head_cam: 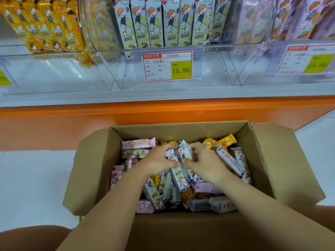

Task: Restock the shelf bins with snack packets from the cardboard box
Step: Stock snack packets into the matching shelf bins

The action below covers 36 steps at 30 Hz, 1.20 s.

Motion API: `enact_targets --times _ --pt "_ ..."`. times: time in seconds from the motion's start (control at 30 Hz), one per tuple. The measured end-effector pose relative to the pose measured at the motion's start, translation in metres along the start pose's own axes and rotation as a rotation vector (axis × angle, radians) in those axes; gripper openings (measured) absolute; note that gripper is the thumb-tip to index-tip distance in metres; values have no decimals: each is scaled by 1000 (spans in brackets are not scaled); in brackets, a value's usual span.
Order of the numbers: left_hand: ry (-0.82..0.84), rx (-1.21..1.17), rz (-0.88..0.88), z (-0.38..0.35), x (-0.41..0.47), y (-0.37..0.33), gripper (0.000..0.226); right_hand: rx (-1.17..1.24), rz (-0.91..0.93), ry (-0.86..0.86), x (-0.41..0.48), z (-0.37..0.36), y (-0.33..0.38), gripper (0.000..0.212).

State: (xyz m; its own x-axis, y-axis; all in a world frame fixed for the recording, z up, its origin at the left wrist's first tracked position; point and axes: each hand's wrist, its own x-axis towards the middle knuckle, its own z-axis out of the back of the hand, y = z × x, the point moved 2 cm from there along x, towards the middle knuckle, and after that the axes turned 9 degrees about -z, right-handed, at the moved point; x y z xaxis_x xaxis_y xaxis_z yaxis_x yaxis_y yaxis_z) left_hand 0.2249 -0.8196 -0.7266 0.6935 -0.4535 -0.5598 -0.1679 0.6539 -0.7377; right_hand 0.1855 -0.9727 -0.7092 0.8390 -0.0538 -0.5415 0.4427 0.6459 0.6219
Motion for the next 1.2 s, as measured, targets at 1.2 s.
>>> enact_targets --times 1.2 --pt "91 229 -164 0 4 -55 54 -306 51 132 -2 52 0 40"
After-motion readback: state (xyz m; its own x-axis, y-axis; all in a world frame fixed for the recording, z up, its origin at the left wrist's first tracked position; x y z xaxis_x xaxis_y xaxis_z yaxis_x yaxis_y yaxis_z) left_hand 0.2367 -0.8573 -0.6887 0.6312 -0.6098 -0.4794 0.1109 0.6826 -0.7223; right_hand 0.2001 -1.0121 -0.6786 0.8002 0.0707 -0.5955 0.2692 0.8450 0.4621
